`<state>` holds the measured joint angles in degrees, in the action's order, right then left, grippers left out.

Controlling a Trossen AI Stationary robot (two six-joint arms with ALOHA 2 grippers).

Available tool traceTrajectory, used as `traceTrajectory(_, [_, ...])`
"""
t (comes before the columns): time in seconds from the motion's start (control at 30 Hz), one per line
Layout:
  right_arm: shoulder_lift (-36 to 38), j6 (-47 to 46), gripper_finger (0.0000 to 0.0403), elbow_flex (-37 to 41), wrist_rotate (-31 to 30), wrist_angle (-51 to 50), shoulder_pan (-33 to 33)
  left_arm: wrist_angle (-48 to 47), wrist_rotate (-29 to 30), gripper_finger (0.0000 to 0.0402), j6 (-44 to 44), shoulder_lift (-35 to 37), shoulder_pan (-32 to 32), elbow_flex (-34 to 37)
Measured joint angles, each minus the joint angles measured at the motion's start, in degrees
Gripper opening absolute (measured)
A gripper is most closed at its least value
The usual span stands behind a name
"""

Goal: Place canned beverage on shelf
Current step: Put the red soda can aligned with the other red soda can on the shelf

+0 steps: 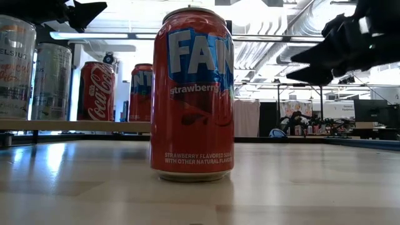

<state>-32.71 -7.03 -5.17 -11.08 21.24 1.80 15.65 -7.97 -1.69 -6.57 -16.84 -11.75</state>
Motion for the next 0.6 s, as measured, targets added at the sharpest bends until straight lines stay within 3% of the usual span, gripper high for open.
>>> traceTrajectory(0.4, [0.07, 3.52, 0.0399, 0.74, 20.67, 0.45, 22.62, 0.01, 0.01, 0.0346, 0.00, 0.00, -0.02, 0.00])
traceTrajectory(0.5, [0.07, 6.80, 0.0399, 0.74, 21.77, 0.00, 26.28, -0.01, 0.01, 0.0346, 0.01, 0.00, -0.02, 0.00])
traceTrajectory(0.6, [0.07, 6.78, 0.0399, 0.74, 18.88, -0.14, 28.19, -0.01, 0.02, 0.0346, 0.00, 0.00, -0.02, 0.00])
